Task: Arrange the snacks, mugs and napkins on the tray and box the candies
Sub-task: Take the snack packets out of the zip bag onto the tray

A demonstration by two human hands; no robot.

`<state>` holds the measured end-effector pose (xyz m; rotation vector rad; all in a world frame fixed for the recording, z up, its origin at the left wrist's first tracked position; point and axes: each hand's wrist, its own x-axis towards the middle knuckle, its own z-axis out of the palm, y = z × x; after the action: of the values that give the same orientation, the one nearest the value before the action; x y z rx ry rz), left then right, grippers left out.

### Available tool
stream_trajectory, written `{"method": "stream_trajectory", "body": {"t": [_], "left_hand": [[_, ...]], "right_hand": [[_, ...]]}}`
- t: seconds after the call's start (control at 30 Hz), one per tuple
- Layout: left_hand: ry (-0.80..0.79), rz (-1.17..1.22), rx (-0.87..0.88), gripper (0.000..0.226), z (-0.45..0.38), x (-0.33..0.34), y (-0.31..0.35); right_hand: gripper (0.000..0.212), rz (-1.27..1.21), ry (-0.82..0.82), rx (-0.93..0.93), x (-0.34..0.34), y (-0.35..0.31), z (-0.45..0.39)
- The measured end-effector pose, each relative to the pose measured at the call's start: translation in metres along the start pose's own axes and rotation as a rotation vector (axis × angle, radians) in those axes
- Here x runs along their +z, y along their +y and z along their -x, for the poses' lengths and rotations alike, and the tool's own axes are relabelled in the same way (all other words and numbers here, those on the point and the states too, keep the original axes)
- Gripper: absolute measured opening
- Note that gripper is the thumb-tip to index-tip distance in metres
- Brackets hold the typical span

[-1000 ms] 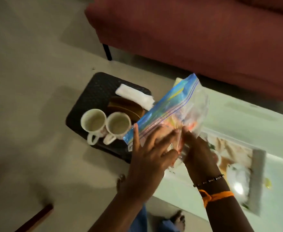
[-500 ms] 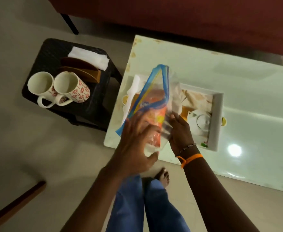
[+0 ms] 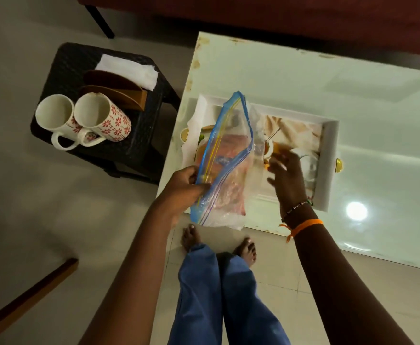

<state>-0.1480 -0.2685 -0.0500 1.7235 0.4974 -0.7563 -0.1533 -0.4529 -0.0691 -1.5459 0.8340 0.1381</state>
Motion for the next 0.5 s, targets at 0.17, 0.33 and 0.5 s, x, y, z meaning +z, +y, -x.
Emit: {"method": "stream_trajectory", "body": {"t": [0.17, 0.33, 0.5], "left_hand": [[-0.019, -0.023, 0.15, 0.02, 0.014, 0.023, 0.01], [0.159, -0.045, 0.219, 0.008, 0.032, 0.041, 0.024], [0.431, 0.017, 0.34, 0.022, 0.049, 0.019, 0.04]], "right_hand": [[0.016, 0.19, 0.041, -0.748, -0.005, -0.045, 0.037], [0.013, 0.719, -0.431, -0.839, 0.001, -0.063, 0.053], [0.029, 1.394, -0.461, -0.379, -0.006, -0.078, 0.047]]}}
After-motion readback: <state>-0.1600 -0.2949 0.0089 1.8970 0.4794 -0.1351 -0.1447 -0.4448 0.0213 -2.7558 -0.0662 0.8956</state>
